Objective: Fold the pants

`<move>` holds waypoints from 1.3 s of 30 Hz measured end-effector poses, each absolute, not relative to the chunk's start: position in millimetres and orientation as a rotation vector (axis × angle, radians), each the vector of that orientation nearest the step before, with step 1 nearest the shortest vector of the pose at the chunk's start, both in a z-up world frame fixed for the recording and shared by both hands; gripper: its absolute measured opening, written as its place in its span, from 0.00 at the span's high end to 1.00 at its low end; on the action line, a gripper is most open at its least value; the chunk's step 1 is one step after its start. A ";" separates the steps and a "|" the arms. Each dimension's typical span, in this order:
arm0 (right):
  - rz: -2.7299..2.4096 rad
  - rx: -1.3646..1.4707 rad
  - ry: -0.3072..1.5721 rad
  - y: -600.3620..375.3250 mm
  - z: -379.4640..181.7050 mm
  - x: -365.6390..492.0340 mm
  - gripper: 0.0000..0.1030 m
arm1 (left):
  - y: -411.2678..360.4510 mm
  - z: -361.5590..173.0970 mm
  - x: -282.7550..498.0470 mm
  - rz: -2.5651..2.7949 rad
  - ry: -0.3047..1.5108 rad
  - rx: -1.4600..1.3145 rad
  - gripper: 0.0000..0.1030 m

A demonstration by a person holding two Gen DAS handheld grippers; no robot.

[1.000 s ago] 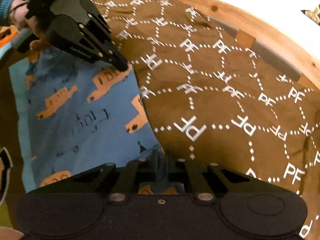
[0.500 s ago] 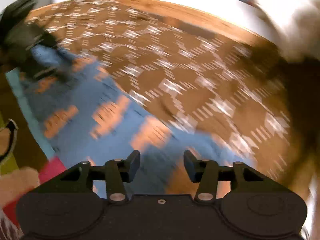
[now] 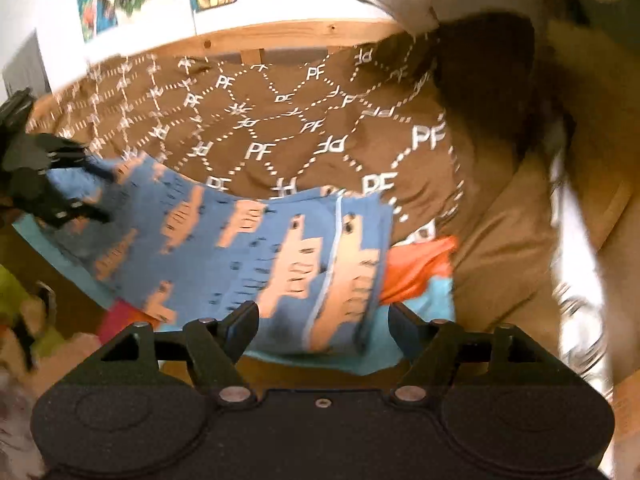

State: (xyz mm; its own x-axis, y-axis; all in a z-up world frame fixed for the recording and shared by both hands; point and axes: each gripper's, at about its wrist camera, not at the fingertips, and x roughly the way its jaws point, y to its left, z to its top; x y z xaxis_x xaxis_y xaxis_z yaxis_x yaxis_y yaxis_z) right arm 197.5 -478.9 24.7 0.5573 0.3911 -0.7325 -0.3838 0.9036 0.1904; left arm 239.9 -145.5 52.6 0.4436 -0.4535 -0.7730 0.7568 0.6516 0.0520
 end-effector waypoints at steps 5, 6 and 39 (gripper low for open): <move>0.408 0.185 0.938 -491.3 15.5 209.0 0.36 | -246.9 70.8 267.7 -0.967 0.645 0.373 0.23; 0.393 0.209 0.945 -495.3 14.7 210.0 0.40 | -269.3 69.5 272.9 -0.983 0.642 0.374 0.24; 0.357 -0.684 0.607 -360.1 13.0 143.4 0.84 | -375.3 66.6 286.9 -0.820 1.146 0.301 0.31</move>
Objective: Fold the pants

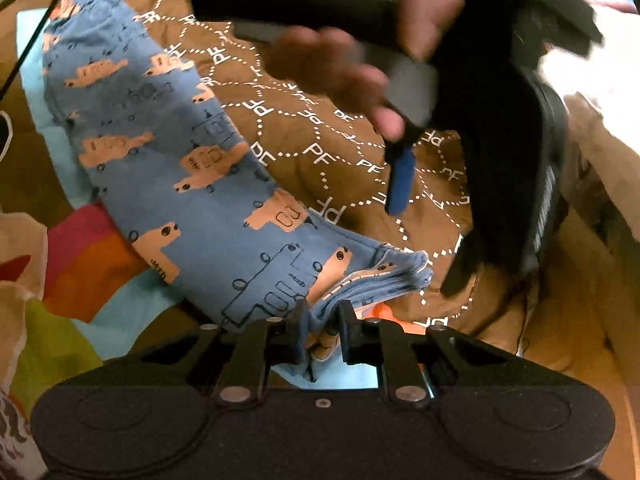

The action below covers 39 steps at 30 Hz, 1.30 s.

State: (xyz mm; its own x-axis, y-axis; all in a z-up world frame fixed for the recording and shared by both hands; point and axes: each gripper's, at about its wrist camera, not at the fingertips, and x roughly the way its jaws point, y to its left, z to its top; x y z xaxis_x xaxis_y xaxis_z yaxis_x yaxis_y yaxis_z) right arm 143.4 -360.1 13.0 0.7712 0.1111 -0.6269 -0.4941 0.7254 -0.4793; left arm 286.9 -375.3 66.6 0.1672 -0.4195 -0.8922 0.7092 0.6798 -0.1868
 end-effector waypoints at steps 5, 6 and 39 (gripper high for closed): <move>0.352 -0.689 0.608 -359.1 11.6 143.5 0.85 | -379.2 51.7 292.9 -0.755 1.191 0.306 0.72; 0.350 -0.687 0.606 -359.0 11.6 143.6 0.86 | -376.4 50.3 295.5 -0.751 1.208 0.276 0.84; 0.767 -0.534 0.748 -164.2 1.4 176.2 0.78 | -72.1 3.9 311.5 -0.700 1.226 0.043 0.53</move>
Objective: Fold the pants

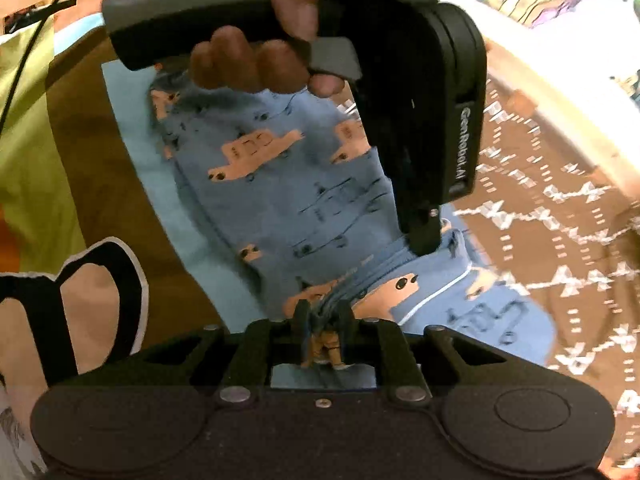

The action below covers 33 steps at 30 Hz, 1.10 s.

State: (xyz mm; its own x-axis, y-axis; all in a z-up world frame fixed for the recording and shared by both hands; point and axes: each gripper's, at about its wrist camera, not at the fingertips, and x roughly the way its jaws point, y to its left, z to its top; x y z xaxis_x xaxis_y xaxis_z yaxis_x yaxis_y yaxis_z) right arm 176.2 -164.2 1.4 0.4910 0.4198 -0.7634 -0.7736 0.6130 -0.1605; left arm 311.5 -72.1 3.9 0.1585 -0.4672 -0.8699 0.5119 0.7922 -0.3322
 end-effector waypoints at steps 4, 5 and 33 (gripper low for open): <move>0.823 -0.499 0.720 -173.8 6.5 171.1 0.59 | -56.8 12.2 304.2 -0.683 1.166 0.043 0.39; 0.831 -0.486 0.711 -180.3 9.6 169.7 0.54 | -54.8 14.1 303.0 -0.681 1.153 0.049 0.37; 0.766 -0.625 0.634 -178.4 -12.0 163.5 0.68 | -75.8 -9.5 320.2 -0.594 1.249 -0.009 0.59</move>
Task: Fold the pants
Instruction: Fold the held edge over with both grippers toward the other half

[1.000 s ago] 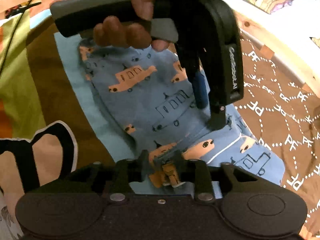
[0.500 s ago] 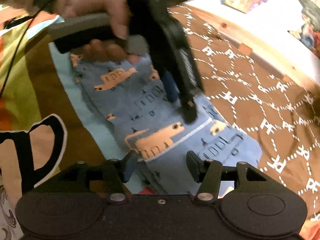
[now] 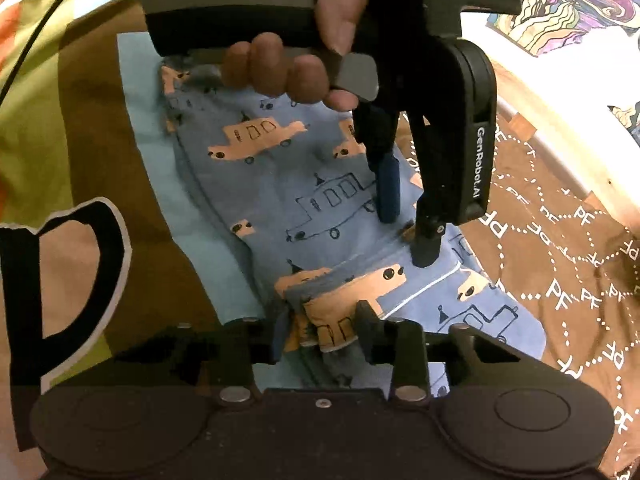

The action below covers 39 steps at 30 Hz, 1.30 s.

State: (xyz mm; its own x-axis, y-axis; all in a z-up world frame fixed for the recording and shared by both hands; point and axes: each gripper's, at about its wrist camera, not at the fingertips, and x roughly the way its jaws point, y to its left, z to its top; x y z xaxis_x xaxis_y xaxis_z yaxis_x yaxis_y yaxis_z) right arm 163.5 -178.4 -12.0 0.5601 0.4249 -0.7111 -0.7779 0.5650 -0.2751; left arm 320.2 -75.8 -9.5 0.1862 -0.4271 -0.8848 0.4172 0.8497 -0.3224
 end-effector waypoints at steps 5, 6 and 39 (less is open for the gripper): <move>0.768 -0.579 0.658 -178.8 -8.2 163.5 0.69 | -73.9 -11.3 322.6 -0.589 1.273 -0.052 0.61; 0.772 -0.565 0.661 -179.1 -7.3 164.3 0.69 | -73.6 -11.2 322.8 -0.587 1.274 -0.056 0.63; 0.916 -0.374 0.648 -115.0 25.8 179.6 0.87 | 8.5 32.1 303.9 -0.406 1.249 0.024 0.90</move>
